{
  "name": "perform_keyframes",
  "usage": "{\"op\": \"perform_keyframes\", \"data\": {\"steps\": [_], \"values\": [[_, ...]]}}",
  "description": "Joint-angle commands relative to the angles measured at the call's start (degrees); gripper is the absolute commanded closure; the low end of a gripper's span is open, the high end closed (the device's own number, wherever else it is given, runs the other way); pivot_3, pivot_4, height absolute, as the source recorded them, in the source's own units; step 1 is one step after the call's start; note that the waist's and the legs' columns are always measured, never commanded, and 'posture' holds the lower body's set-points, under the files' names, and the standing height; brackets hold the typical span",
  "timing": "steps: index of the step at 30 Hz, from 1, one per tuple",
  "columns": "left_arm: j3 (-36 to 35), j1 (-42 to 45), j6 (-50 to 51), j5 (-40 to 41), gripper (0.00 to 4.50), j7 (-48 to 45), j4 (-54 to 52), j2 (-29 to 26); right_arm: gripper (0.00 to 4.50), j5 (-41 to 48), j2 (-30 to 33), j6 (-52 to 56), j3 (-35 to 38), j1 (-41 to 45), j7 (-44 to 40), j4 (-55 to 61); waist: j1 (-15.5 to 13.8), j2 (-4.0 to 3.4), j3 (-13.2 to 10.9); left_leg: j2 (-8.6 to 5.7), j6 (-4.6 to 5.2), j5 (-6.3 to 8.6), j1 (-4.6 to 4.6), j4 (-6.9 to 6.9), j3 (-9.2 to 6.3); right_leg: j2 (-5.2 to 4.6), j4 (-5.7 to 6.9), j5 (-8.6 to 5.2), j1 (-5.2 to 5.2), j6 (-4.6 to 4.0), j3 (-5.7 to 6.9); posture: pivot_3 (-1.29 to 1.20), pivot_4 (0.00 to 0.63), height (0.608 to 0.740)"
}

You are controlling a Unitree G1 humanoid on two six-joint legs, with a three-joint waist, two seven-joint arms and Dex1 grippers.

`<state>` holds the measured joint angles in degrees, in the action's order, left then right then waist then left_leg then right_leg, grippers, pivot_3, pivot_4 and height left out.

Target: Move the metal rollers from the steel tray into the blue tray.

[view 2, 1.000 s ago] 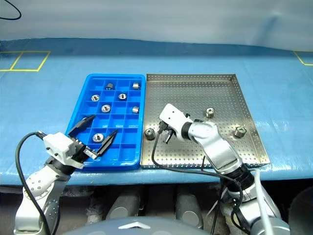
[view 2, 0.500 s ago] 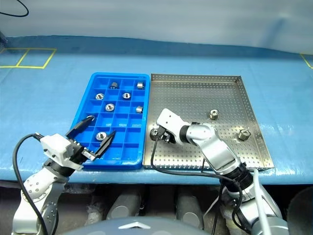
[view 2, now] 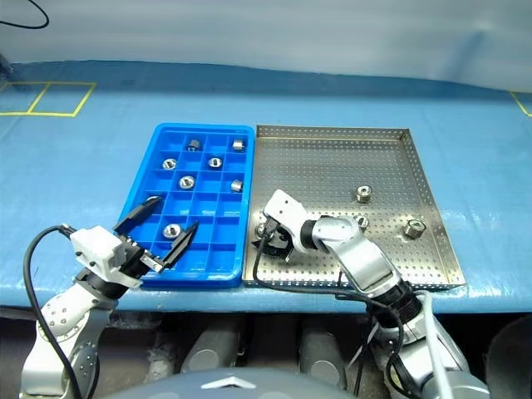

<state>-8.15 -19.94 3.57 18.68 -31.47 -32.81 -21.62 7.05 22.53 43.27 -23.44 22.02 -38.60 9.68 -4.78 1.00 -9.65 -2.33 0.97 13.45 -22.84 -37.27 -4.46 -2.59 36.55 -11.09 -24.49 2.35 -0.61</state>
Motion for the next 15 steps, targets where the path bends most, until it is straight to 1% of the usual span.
{"op": "perform_keyframes", "data": {"steps": [1,2,5,7,9,11,15], "values": [[0.1,-0.1,-0.3,0.6,0.0,-0.3,-1.7,-0.5,0.02,0.1,-1.3,-1.9,2.0,1.5,0.9,-2.2,0.0,0.0,0.0,0.0,0.0,0.0,0.0,0.01,0.0,0.0,0.0,0.0,-0.01,0.0,-0.01,0.21,0.15,0.74],[0.1,-0.2,-0.4,0.5,0.0,-0.2,-1.7,-0.5,0.02,0.0,-1.7,-2.1,2.2,1.7,1.0,-3.0,0.0,0.0,0.0,0.0,0.0,0.0,0.0,0.01,0.0,0.0,0.0,0.0,-0.01,0.0,0.0,0.21,0.15,0.74],[0.2,-0.2,-0.4,0.6,0.0,-0.2,-1.7,-0.5,0.67,0.0,-2.7,-3.1,3.0,1.9,1.9,-4.5,0.0,-0.01,0.0,0.01,0.0,0.0,0.01,0.03,0.0,0.02,0.01,0.0,-0.01,0.0,0.0,0.21,0.15,0.74],[0.3,-0.4,-0.5,0.4,0.0,-0.1,-1.7,-0.4,1.3,0.2,-2.9,-3.2,3.6,1.8,2.0,-4.2,0.0,-0.01,0.0,0.01,0.0,0.0,0.0,0.03,0.0,0.02,0.0,0.0,-0.01,0.0,0.0,0.22,0.15,0.74],[0.4,-0.5,-0.5,0.3,0.0,0.0,-1.7,-0.3,2.04,0.2,-2.6,-3.2,3.8,1.5,2.0,-3.5,0.0,-0.01,0.0,0.0,0.0,0.0,0.0,0.03,0.0,0.01,-0.01,0.0,-0.01,0.0,0.0,0.22,0.15,0.74],[0.5,-0.5,-0.6,0.3,0.0,0.0,-1.7,-0.2,2.61,0.4,-2.2,-3.0,4.1,1.3,1.9,-2.6,0.0,-0.01,0.0,0.0,0.0,0.0,0.0,0.04,0.0,0.01,-0.01,0.0,-0.01,0.0,-0.01,0.22,0.15,0.74],[0.8,-0.6,-0.8,0.2,0.0,0.2,-1.5,0.0,2.64,0.3,-1.0,-2.5,5.4,1.0,2.5,0.0,0.0,-0.01,0.0,0.0,0.0,0.0,0.0,0.03,0.0,0.01,-0.01,0.0,-0.01,0.0,-0.01,0.21,0.15,0.74]]}}
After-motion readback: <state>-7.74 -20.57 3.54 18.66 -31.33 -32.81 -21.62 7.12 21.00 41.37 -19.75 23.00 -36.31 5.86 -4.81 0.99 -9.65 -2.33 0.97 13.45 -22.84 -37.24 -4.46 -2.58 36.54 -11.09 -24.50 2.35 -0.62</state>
